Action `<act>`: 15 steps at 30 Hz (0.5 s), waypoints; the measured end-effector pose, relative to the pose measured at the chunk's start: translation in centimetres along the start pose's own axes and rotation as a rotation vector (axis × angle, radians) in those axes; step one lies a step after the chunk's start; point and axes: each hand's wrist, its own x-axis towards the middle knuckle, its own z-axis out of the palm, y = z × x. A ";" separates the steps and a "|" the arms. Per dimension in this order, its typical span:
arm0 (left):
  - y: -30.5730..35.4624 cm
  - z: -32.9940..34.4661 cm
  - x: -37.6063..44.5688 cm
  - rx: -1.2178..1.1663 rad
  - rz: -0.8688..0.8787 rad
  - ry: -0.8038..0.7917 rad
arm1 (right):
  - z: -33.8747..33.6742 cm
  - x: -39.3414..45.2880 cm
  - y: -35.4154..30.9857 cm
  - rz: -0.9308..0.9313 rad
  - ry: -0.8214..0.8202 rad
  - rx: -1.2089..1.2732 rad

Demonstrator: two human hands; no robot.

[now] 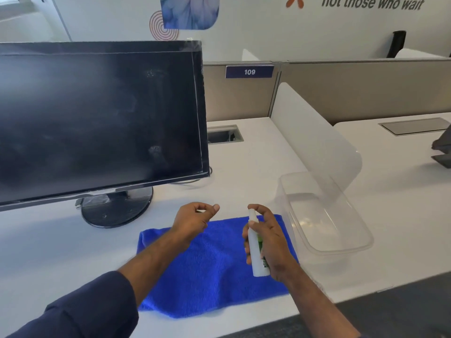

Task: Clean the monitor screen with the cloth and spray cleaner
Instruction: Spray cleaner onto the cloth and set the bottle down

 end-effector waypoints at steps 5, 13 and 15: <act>-0.3 2.1 2.6 0.120 0.061 -0.029 | -1.6 0.8 0.0 0.020 0.026 -0.006; -0.3 5.6 5.5 0.411 0.233 -0.010 | -3.3 0.8 -0.3 0.043 0.014 0.185; -0.3 6.4 6.2 0.454 0.249 0.000 | -3.7 0.7 -0.5 0.060 -0.031 0.302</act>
